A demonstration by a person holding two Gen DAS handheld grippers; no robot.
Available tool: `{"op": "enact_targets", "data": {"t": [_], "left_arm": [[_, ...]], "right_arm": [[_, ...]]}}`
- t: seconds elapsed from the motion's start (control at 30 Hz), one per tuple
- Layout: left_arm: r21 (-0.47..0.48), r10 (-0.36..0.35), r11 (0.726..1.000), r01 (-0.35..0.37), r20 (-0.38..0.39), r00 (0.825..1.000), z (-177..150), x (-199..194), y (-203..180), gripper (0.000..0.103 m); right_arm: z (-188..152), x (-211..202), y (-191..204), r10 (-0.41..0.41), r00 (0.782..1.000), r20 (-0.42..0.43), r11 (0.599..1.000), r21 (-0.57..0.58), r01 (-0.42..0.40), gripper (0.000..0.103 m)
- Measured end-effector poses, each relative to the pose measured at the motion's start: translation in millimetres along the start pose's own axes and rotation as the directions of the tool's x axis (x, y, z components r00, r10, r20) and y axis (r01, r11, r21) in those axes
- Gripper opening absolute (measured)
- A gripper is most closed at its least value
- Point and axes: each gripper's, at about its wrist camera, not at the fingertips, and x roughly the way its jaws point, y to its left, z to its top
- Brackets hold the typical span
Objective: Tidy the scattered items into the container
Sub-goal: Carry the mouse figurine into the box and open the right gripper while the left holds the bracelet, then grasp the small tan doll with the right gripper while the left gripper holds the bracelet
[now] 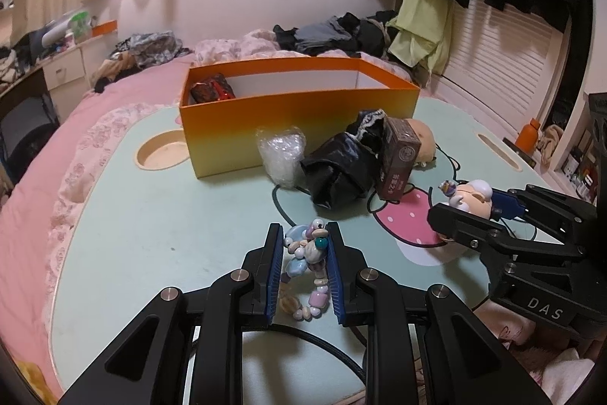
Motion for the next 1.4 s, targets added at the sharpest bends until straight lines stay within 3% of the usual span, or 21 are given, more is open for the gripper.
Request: {"op": "enact_targets", "data": {"t": [0.17, 0.3, 0.4, 0.57, 0.63, 0.73, 0.83, 0.97, 1.0, 1.17, 1.2, 1.23, 1.37, 1.4], "left_arm": [[-0.002, -0.019, 1.000, 0.019, 0.039, 0.999, 26, -8, 8, 0.020], [0.006, -0.028, 1.000, 0.028, 0.143, 0.989, 71, -24, 16, 0.016], [0.009, -0.041, 0.999, 0.040, 0.212, 0.976, 114, -29, 19, 0.016], [0.019, -0.034, 0.999, 0.031, 0.196, 0.980, 157, -14, 22, 0.013], [0.019, -0.050, 0.999, 0.047, 0.172, 0.984, 154, -16, 26, 0.013], [0.030, -0.061, 0.998, 0.057, 0.147, 0.987, 127, -23, 36, 0.034], [0.032, 0.016, 0.999, -0.019, 0.081, 0.997, 98, -11, 49, 0.034], [-0.008, -0.078, 0.997, 0.078, -0.090, 0.993, 61, 23, 51, 0.034], [-0.004, -0.074, 0.997, 0.074, -0.110, 0.991, 54, 30, 48, 0.034], [0.073, 0.009, 0.997, 0.001, -0.148, 0.989, 44, 56, 25, 0.034], [0.075, 0.014, 0.997, -0.001, -0.161, 0.987, 44, 60, 24, 0.033], [0.078, 0.018, 0.997, -0.004, -0.182, 0.983, 44, 64, 23, 0.024], [0.087, 0.018, 0.996, -0.003, -0.175, 0.984, 39, 61, 22, 0.018], [0.078, 0.004, 0.997, 0.009, -0.170, 0.985, 37, 58, 24, 0.018]], "right_arm": [[17, -7, -3, -0.002, 0.999, 0.033, 1.000, -0.020, 0.002, 0.042], [55, -16, -13, 0.065, 0.994, 0.083, 0.998, 0.019, -0.067, 0.042], [92, -21, -15, 0.044, 0.987, 0.155, 0.999, -0.004, -0.044, 0.042], [150, -2, -26, 0.019, 0.982, 0.189, 0.999, 0.022, -0.024, 0.042], [164, 9, -33, 0.010, 0.983, 0.183, 0.999, 0.049, -0.019, 0.042], [160, 8, -38, 0.019, 0.982, 0.189, 0.997, 0.065, -0.032, 0.042], [146, 3, -38, 0.026, 0.982, 0.188, 0.998, 0.055, -0.037, 0.042], [142, 5, -34, 0.035, 0.986, 0.165, 0.998, 0.036, -0.041, 0.042], [142, 5, -33, 0.034, 0.986, 0.166, 0.999, 0.035, -0.040, 0.042], [129, 3, -39, 0.040, 0.989, 0.140, 0.998, 0.046, -0.047, 0.042], [121, 4, -41, 0.037, 0.992, 0.121, 0.998, 0.045, -0.043, 0.042], [113, 6, -43, 0.033, 0.994, 0.102, 0.998, 0.042, -0.037, 0.042], [79, 13, -57, 0.042, 0.999, 0.027, 0.996, 0.077, -0.044, 0.043], [70, 17, -61, 0.056, 0.998, 0.005, 0.993, 0.101, -0.056, 0.047]]}}
